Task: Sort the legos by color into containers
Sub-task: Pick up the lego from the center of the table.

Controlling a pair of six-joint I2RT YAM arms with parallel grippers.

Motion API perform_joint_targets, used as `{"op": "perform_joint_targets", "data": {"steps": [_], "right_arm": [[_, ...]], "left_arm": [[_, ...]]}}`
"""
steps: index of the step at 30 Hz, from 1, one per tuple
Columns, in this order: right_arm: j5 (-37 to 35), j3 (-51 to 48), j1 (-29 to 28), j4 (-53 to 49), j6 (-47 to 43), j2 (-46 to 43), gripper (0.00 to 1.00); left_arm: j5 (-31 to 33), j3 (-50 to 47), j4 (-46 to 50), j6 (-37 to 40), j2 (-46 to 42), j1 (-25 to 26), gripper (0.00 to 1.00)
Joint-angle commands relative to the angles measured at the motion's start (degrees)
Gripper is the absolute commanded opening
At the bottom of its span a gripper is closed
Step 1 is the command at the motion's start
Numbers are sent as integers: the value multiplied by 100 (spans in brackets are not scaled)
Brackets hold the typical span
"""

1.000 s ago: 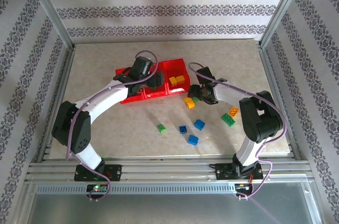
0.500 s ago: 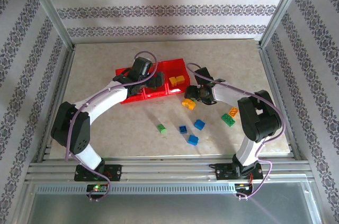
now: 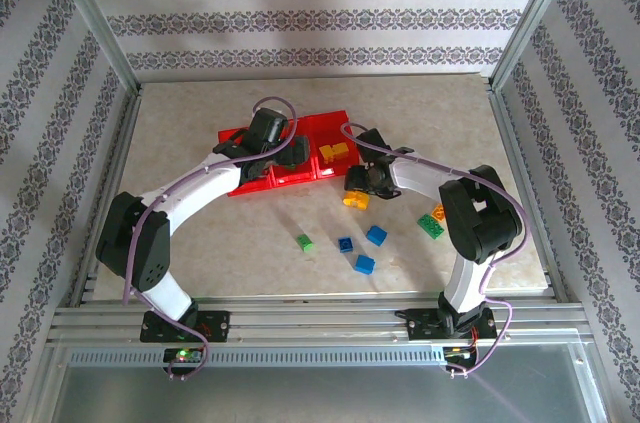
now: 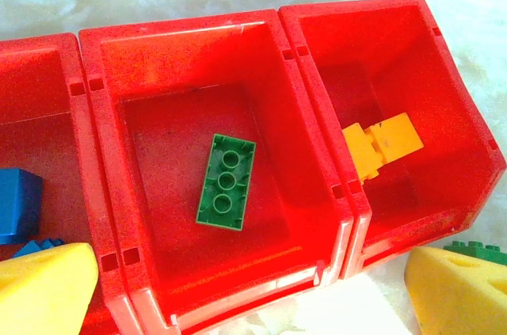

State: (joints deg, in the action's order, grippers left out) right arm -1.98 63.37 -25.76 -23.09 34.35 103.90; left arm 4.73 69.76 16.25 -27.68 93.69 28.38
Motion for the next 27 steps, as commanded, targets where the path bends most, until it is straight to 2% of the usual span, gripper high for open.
{"op": "perform_joint_targets", "data": {"steps": [1, 11, 21, 27], "right_arm": [[-410, 115, -16, -172, 63, 76, 73], [-462, 54, 71, -90, 239, 79, 59], [-330, -219, 140, 51, 314, -131, 33], [-455, -277, 91, -50, 279, -534, 25]], "left_arm": [[98, -101, -104, -9, -147, -61, 100], [265, -244, -162, 16, -268, -61, 100], [501, -456, -166, 58, -494, -59, 100], [608, -640, -231, 40, -662, -56, 100]]}}
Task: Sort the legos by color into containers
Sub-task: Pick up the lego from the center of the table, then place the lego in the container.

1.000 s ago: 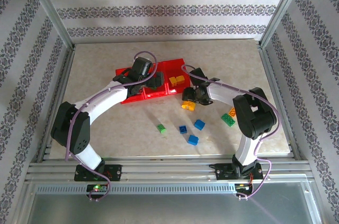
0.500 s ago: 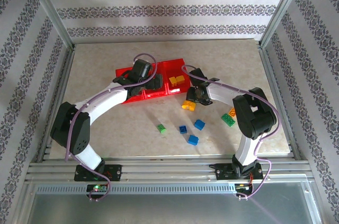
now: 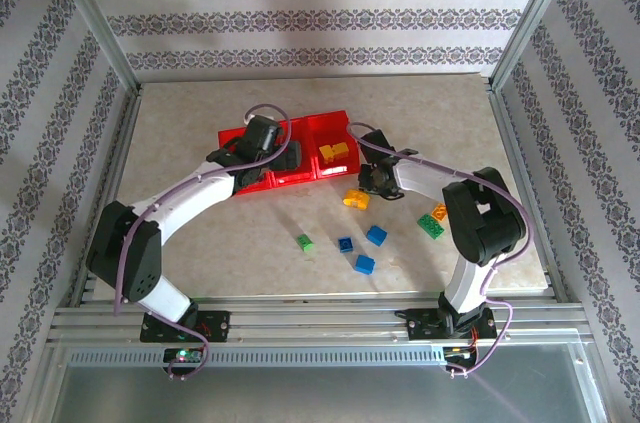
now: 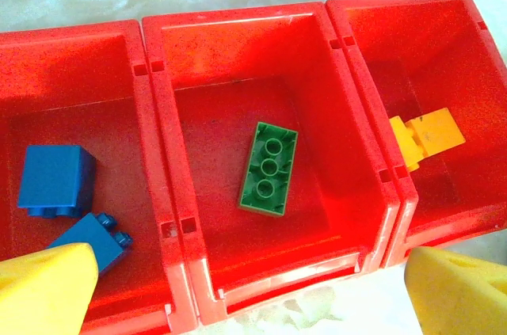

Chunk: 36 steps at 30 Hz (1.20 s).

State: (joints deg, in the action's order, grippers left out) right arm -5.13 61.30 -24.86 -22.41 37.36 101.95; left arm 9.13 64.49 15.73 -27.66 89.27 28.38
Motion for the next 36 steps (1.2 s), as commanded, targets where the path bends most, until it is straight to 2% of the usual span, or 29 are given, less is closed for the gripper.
{"op": "perform_joint_targets", "data": {"steps": [1, 9, 15, 26, 36], "right_arm": [[-177, -58, -21, -143, -48, -425, 24], [-476, 205, -478, -299, -363, -1083, 21], [-483, 792, -974, -298, -577, -1024, 21], [-156, 2724, -1671, -628, -1190, 444, 21], [135, 4279, -1804, -1085, -1488, 1840, 21]], "left_arm": [[170, -179, -219, 25, -260, -60, 100], [254, -692, -516, -68, -708, -61, 100], [424, -988, -609, -123, -1026, -61, 100], [999, -1680, -712, -401, -1775, -82, 100], [1159, -2218, -667, -659, -2427, -145, 100]]}}
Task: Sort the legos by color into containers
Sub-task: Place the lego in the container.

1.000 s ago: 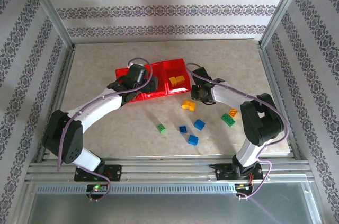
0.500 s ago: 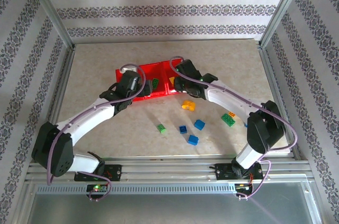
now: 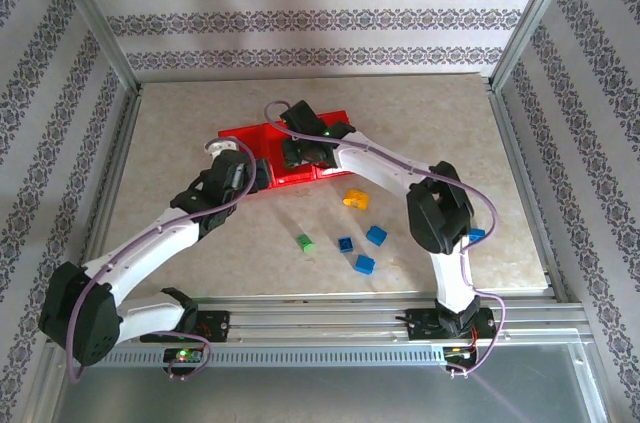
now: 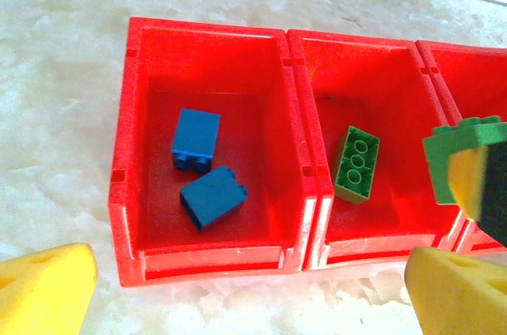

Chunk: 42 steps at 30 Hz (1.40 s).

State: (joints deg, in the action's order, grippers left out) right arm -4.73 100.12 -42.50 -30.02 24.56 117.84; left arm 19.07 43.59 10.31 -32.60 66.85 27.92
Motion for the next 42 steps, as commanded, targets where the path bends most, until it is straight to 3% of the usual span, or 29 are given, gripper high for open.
{"op": "perform_joint_targets", "data": {"steps": [1, 12, 17, 23, 34, 42], "right_arm": [[86, 501, -46, -373, -219, 352, 21], [-4, 1305, 12, -750, -255, 1148, 32], [46, 1357, 38, -768, -207, 1139, 43], [51, 1341, 56, -762, -250, 944, 48], [-100, 674, 76, -450, -155, -35, 51], [-701, -765, 220, -167, 144, -1234, 57]], "left_arm": [[165, -157, -117, -176, -219, -110, 100], [36, -191, -55, -207, -262, -137, 100], [36, -186, -40, -196, -260, -136, 99], [49, -176, -55, -178, -260, -137, 100], [-153, -107, -148, 110, -247, -133, 100], [-897, 215, -194, 393, 93, -81, 100]]}}
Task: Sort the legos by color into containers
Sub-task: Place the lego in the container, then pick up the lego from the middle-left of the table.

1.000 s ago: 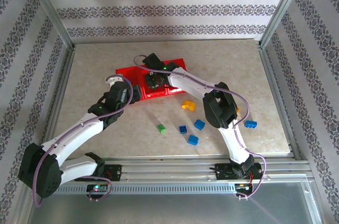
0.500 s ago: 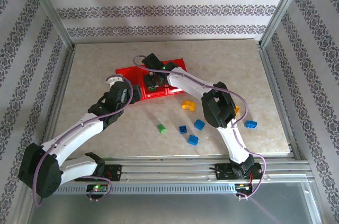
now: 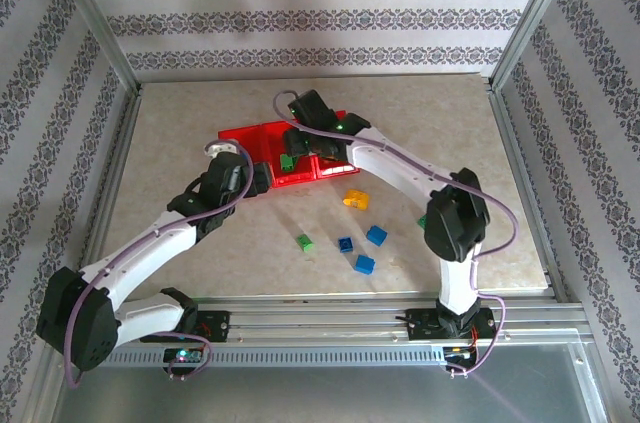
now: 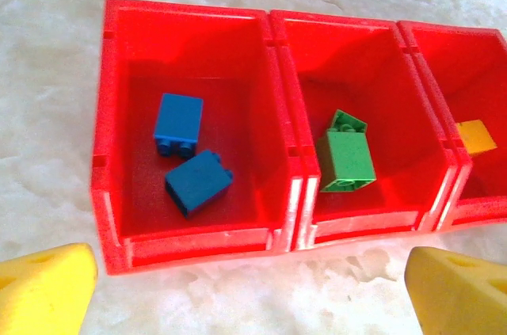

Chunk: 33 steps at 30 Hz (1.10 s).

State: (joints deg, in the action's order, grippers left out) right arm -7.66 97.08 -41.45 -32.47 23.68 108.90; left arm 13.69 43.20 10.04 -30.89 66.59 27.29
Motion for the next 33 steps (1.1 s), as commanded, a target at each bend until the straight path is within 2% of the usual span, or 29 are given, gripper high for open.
{"op": "perform_joint_targets", "data": {"steps": [1, 8, 12, 18, 24, 28, 33], "right_arm": [[-496, -718, 156, 107, 312, -522, 59], [-1034, -2397, 451, 128, 793, -1861, 77], [-1311, -3115, 641, 40, 1036, -2576, 98], [-1530, -3722, 1033, -136, 1363, -3299, 98], [-1525, -4078, 1392, -159, 1502, -3825, 98], [-1527, -4261, 1532, -137, 1575, -4099, 98], [-1526, -4416, 1618, -137, 1629, -4304, 98]], "left_arm": [[-462, 313, -178, 274, 188, 29, 100], [-1238, 776, -87, 762, 832, 589, 100], [-2033, 978, 64, 1350, 1251, 968, 99], [-3026, 1291, 575, 2330, 1810, 1397, 95], [-3084, 1528, 1052, 3488, 2326, 1939, 96], [-2946, 1298, 552, 4075, 2414, 2235, 96], [-3268, 976, -377, 4302, 2437, 2272, 95]]}}
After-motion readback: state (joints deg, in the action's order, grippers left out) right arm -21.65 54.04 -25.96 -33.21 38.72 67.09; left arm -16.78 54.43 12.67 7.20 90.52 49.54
